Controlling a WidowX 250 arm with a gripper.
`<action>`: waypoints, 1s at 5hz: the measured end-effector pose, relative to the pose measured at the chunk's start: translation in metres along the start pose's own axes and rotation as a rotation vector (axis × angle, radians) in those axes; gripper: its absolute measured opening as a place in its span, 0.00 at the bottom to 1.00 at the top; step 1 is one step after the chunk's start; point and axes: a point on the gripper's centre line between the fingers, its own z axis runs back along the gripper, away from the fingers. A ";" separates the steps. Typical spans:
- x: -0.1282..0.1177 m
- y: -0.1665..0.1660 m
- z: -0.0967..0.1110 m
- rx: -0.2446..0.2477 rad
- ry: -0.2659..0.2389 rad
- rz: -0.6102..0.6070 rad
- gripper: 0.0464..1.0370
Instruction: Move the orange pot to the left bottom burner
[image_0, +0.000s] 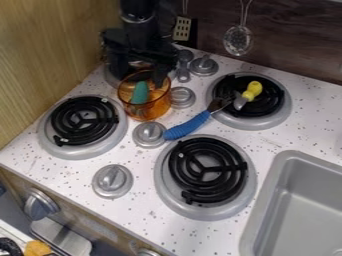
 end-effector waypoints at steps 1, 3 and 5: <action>0.009 -0.007 -0.018 -0.017 -0.025 0.001 0.96; 0.019 -0.014 -0.024 -0.067 -0.053 -0.001 0.96; 0.025 -0.017 -0.054 -0.121 0.025 -0.056 0.96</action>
